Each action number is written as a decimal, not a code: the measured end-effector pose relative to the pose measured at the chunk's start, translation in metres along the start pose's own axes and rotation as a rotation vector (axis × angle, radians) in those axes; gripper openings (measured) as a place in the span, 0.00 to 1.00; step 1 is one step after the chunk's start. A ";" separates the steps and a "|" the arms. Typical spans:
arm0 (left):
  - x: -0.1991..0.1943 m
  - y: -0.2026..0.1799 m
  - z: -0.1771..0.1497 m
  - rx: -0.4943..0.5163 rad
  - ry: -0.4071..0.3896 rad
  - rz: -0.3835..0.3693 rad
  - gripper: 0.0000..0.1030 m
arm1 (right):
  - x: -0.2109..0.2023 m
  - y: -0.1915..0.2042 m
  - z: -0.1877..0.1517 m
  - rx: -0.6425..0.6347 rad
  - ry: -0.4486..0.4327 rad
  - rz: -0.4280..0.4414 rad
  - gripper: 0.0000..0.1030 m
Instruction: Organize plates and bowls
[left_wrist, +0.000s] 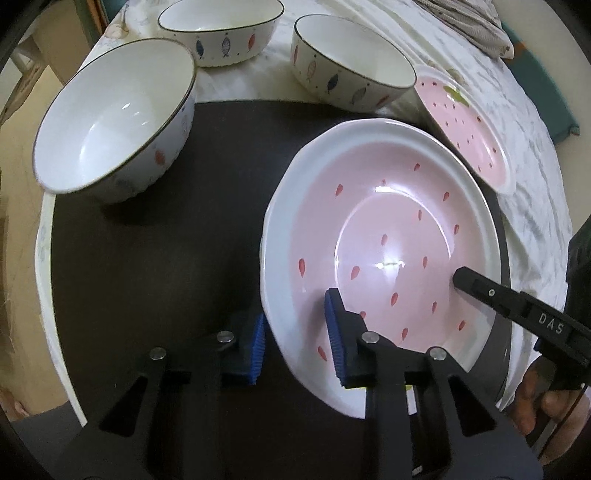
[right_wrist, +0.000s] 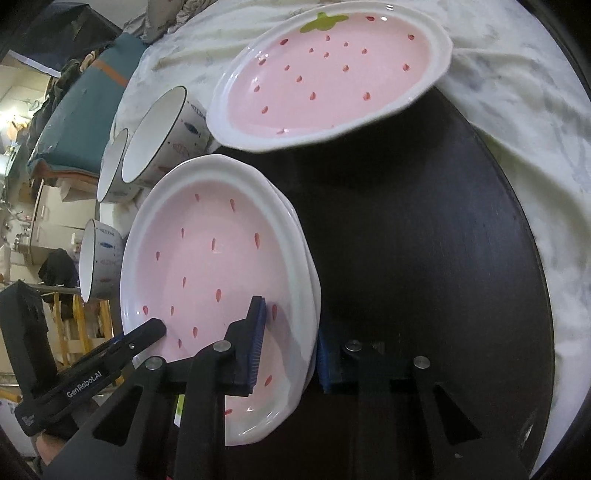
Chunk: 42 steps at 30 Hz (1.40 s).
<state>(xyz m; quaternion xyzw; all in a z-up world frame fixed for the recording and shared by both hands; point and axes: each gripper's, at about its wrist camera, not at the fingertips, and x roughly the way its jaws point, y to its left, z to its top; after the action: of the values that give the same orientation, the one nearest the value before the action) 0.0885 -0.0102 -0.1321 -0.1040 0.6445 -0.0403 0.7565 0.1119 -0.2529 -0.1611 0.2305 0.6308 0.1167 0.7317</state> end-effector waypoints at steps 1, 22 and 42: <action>-0.002 0.001 -0.005 0.005 0.002 0.002 0.24 | -0.001 0.001 -0.002 -0.003 0.000 -0.005 0.26; -0.023 0.007 -0.047 0.052 -0.018 0.037 0.20 | -0.006 0.007 -0.046 -0.056 0.063 -0.026 0.26; -0.034 -0.003 -0.039 0.096 -0.106 0.130 0.58 | -0.019 0.007 -0.049 -0.038 0.024 -0.073 0.26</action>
<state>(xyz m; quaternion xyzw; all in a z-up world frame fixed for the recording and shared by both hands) 0.0448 -0.0107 -0.1045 -0.0276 0.6062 -0.0166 0.7947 0.0610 -0.2461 -0.1455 0.1921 0.6451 0.1046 0.7321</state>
